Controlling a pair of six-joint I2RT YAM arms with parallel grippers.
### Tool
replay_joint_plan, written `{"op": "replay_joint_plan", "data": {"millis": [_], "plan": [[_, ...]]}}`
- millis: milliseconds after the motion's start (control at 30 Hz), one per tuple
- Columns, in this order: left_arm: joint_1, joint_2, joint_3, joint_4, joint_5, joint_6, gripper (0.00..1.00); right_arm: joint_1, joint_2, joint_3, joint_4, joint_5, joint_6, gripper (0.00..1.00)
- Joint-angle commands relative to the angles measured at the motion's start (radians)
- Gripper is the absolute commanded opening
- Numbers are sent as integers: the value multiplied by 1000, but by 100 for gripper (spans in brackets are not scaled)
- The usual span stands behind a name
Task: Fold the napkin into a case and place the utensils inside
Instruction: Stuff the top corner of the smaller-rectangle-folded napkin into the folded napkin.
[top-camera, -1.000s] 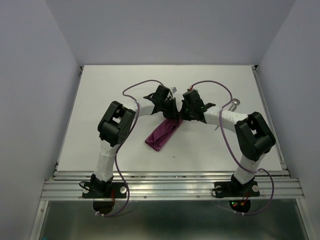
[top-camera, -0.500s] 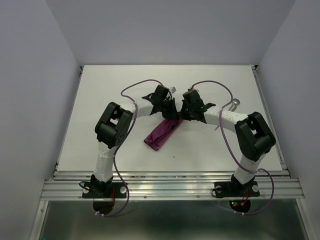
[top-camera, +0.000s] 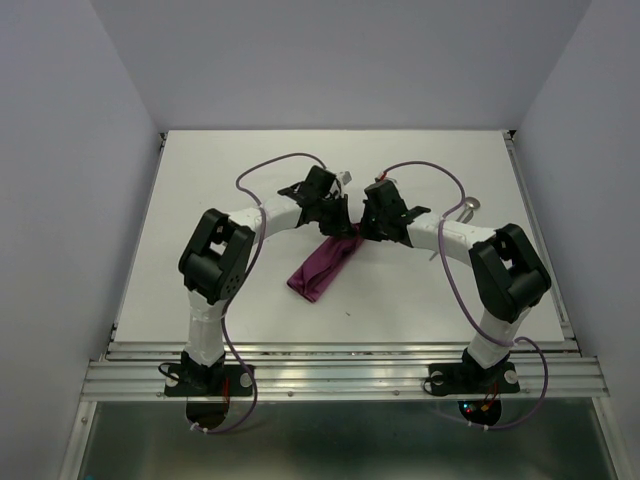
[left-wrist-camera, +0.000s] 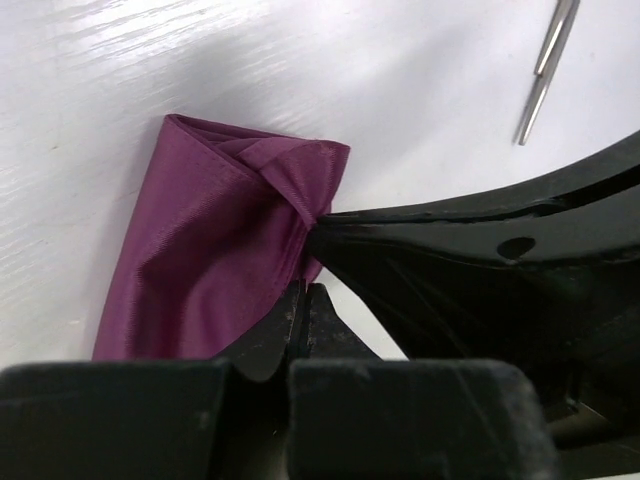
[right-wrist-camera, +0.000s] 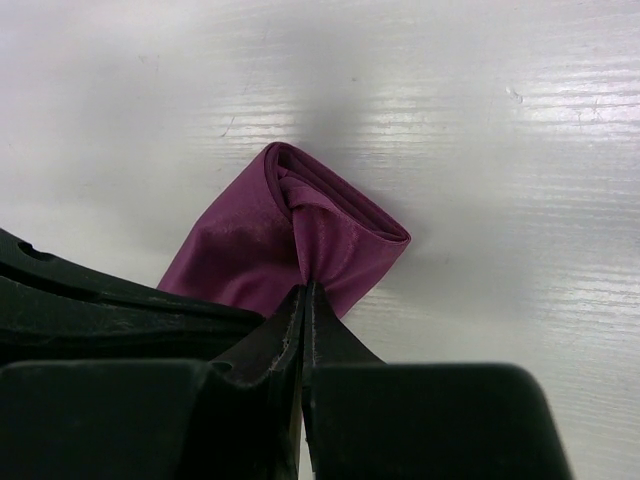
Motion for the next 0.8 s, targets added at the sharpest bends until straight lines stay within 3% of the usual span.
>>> {"op": "replay_joint_plan", "data": {"millis": [0, 267, 767], "plan": [[11, -68, -31, -27, -48, 49, 0, 12, -25, 18, 26, 6, 2, 1], [20, -2, -17, -50, -100, 71, 0, 12, -23, 24, 24, -1, 2, 1], [2, 82, -21, 10, 32, 40, 0, 12, 1, 45, 17, -23, -2, 1]]}}
